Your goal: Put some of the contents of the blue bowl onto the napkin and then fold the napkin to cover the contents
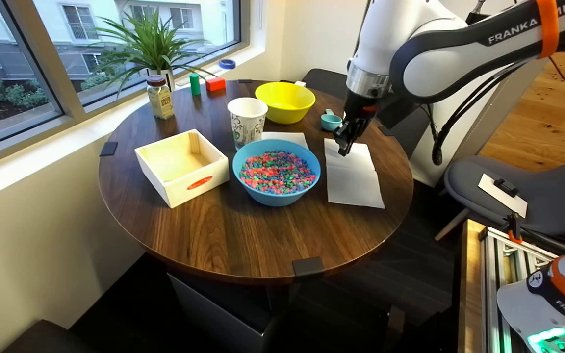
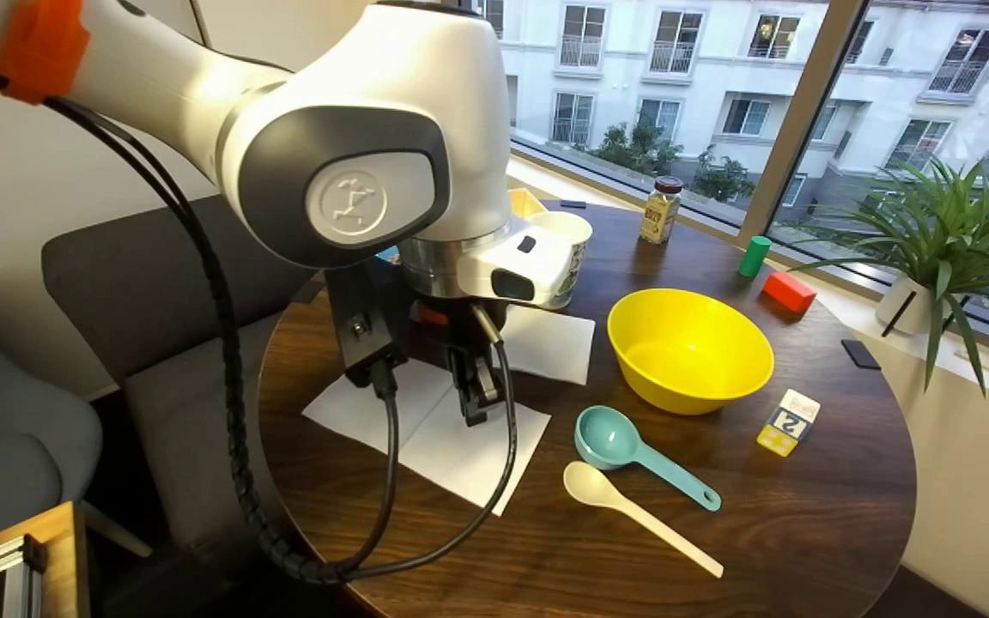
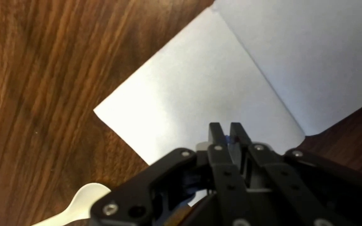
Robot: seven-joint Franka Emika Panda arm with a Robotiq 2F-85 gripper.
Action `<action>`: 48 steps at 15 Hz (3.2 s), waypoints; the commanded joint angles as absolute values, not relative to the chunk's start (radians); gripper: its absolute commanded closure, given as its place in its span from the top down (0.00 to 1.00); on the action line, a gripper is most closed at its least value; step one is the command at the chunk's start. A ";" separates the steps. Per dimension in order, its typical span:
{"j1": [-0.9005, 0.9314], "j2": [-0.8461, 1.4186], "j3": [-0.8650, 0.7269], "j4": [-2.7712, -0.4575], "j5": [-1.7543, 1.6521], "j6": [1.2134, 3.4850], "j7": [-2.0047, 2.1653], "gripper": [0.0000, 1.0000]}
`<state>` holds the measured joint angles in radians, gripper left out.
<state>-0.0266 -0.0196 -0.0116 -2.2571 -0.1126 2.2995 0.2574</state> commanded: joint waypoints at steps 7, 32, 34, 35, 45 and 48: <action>-0.024 -0.020 -0.013 -2.269 -0.095 2.310 0.264 0.36; 0.068 0.055 0.113 -2.014 -0.177 2.277 0.314 1.00; 0.084 0.102 0.113 -1.980 -0.157 2.282 0.305 1.00; 0.092 0.121 0.114 -1.965 -0.149 2.281 0.303 1.00; 0.153 0.198 0.120 -1.883 -0.133 2.225 0.293 1.00; 0.152 0.217 0.112 -1.886 -0.138 2.218 0.294 1.00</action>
